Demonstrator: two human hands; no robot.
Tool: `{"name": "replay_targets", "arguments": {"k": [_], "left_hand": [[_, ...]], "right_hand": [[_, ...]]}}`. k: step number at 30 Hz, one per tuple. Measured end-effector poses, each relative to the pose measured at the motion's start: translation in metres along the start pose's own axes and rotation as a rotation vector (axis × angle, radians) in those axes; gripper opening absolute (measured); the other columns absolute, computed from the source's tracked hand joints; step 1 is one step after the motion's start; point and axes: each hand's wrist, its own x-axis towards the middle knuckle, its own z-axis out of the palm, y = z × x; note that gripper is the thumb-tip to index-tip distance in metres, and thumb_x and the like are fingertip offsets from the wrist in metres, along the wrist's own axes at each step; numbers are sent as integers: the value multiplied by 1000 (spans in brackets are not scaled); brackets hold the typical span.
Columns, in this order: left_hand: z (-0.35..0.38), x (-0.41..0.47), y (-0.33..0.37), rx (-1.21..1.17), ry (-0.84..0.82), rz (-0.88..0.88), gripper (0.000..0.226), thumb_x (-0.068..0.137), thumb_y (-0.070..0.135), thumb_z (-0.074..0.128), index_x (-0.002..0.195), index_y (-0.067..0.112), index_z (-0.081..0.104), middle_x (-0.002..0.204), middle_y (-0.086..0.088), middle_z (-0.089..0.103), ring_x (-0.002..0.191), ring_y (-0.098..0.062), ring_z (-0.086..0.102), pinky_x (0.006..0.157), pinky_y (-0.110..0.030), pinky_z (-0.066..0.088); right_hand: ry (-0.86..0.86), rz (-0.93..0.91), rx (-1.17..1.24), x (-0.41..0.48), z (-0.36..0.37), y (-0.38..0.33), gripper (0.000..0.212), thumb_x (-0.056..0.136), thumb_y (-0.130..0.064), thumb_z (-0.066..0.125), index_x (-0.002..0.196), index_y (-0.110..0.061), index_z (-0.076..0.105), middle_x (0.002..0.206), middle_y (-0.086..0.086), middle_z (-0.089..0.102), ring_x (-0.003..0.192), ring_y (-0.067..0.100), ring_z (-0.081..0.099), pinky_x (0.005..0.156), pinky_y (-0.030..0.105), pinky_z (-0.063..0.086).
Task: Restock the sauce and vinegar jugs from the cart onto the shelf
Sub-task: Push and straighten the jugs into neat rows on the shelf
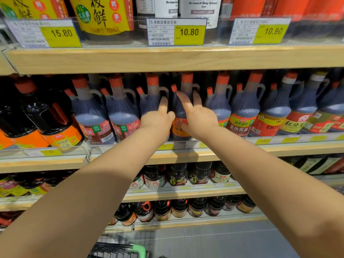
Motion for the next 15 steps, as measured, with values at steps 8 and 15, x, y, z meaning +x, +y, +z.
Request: {"name": "replay_targets", "arguments": {"k": [8,15], "left_hand": [[0,-1,1,10,2,0,57,77,0,61,128,13,39,157,-17,-6,99,-40,57,62,-35,37],[0,1,2,22,-6,-5,58,76,1,62,128,15,39,156,-16,-6,99,-40,57,61,-36,38]], "right_hand": [[20,88,-82,7,-2,-12,88,82,-27,65,147,-29,6,138,19,33,81,32,64,50,29,33],[40,108,-112,2,-9,-18,83,83,-21,65,146,-26,12,128,20,41,79,32,64,47,29,32]]}}
